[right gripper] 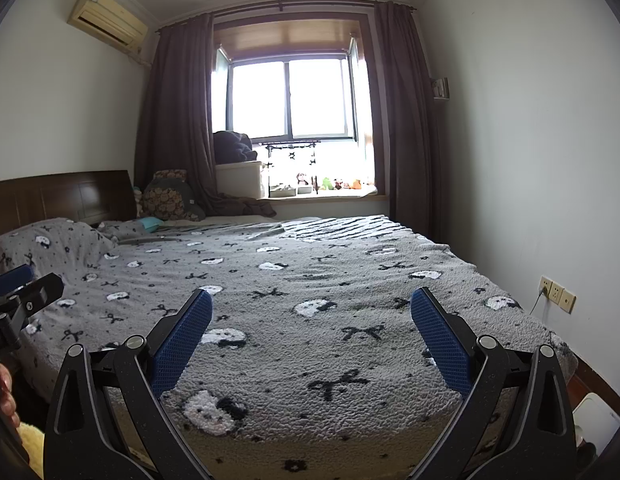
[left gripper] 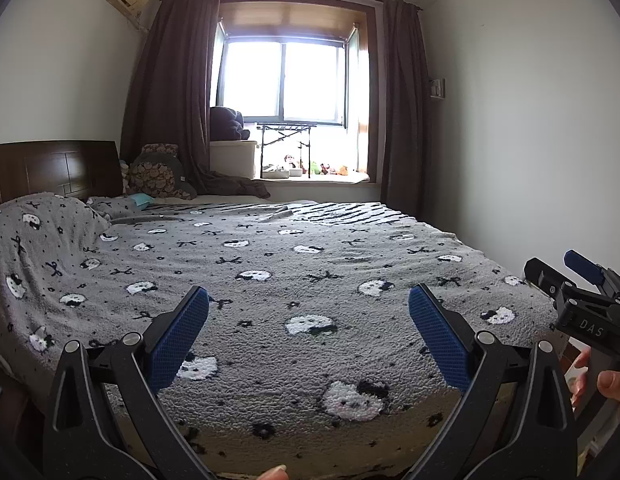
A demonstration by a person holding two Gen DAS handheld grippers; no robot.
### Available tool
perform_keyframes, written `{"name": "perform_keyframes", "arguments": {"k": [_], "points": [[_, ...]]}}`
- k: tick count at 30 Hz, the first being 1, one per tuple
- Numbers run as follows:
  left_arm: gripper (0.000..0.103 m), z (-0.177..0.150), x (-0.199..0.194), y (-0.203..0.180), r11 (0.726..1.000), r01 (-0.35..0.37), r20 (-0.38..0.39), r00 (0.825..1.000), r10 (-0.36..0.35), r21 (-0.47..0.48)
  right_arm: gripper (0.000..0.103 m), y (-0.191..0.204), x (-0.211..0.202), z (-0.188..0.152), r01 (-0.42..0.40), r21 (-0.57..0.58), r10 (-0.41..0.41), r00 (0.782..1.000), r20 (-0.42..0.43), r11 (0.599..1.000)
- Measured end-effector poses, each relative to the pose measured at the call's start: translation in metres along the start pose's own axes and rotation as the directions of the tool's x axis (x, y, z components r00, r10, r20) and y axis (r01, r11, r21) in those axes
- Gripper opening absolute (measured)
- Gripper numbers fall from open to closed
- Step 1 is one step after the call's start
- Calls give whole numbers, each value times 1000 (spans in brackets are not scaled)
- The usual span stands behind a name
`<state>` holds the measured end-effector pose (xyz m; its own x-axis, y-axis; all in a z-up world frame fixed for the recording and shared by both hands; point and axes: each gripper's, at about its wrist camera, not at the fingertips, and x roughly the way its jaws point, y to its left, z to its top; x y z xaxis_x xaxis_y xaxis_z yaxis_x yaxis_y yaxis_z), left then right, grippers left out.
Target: Collect trash
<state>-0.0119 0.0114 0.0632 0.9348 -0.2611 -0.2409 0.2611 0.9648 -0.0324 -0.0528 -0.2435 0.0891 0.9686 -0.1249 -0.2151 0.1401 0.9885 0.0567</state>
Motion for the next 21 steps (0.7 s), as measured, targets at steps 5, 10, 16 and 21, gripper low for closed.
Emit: {"name": "perform_keyframes", "arguments": {"k": [5, 10, 16, 21], "points": [[95, 2, -3, 3, 998, 52, 8, 999, -52, -20, 100, 3, -1, 0, -1, -1, 1, 1000, -1, 1000], [95, 1, -3, -2, 1000, 21, 14, 1000, -21, 15, 100, 6, 0, -1, 0, -1, 0, 1000, -6, 1000], [95, -1, -1, 1, 1000, 10, 8, 1000, -10, 4, 100, 6, 1, -2, 2, -5, -3, 1000, -11, 1000], [95, 0, 3, 3, 1000, -9, -20, 1000, 8, -18, 100, 6, 2, -2, 5, -3, -5, 1000, -13, 1000]]}}
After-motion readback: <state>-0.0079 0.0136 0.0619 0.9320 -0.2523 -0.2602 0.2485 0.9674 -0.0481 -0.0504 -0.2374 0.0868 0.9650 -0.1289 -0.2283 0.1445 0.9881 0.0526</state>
